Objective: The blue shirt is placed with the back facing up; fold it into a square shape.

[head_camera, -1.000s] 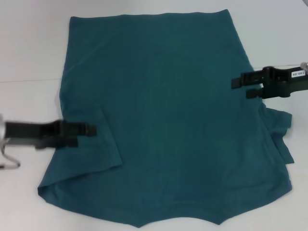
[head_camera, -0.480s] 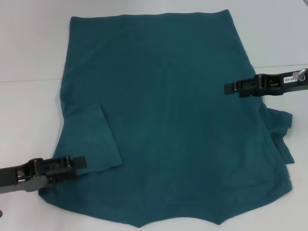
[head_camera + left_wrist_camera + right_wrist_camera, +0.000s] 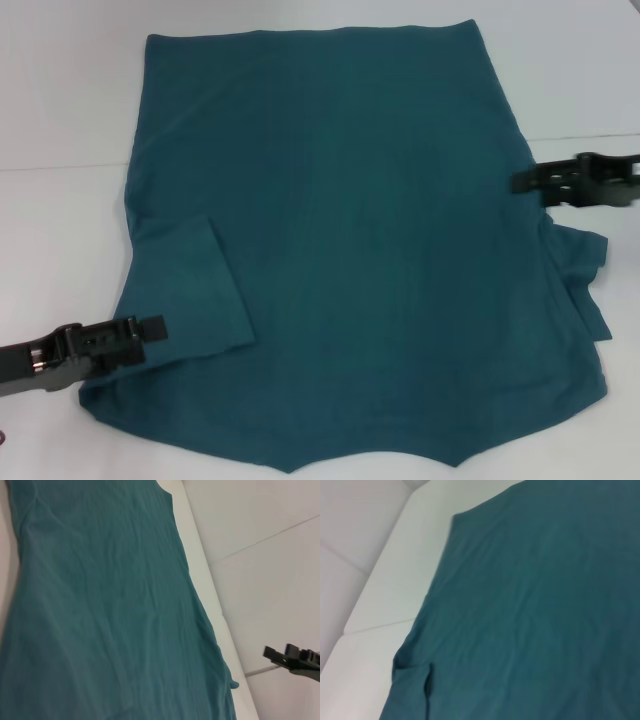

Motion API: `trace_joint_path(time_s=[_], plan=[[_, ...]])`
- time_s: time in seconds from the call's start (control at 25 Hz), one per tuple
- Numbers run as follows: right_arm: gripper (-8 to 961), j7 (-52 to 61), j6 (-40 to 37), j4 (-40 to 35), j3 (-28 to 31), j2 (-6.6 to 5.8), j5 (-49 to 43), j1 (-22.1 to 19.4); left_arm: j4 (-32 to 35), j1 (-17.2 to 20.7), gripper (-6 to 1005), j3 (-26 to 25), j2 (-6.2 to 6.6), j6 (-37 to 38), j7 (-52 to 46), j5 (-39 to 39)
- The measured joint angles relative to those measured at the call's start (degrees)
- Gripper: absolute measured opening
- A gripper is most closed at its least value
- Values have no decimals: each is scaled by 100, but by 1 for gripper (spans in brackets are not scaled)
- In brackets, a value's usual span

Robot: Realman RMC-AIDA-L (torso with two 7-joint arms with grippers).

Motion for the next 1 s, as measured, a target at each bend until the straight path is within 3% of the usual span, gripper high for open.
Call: trace_joint_path(time_s=[0.28,0.44,0.64,1.0], plan=[[756,928,-453,-247,56,-485,-406,-509,-3,-29,782,-59,1,-88,-7,-23],[753,1061,-487,-256,128,-561,-608,-667,-3,-40,783,-65,7,-187,-3,-28],[748,1009,-100,-225,110,-455,-831,-696,-5,-48,784,-67,-6,-219,-2,-36],[740,1234,691,-4,119,-58,-1054,-560,-5,-15,784,-67,-39,-276,-55,-40]])
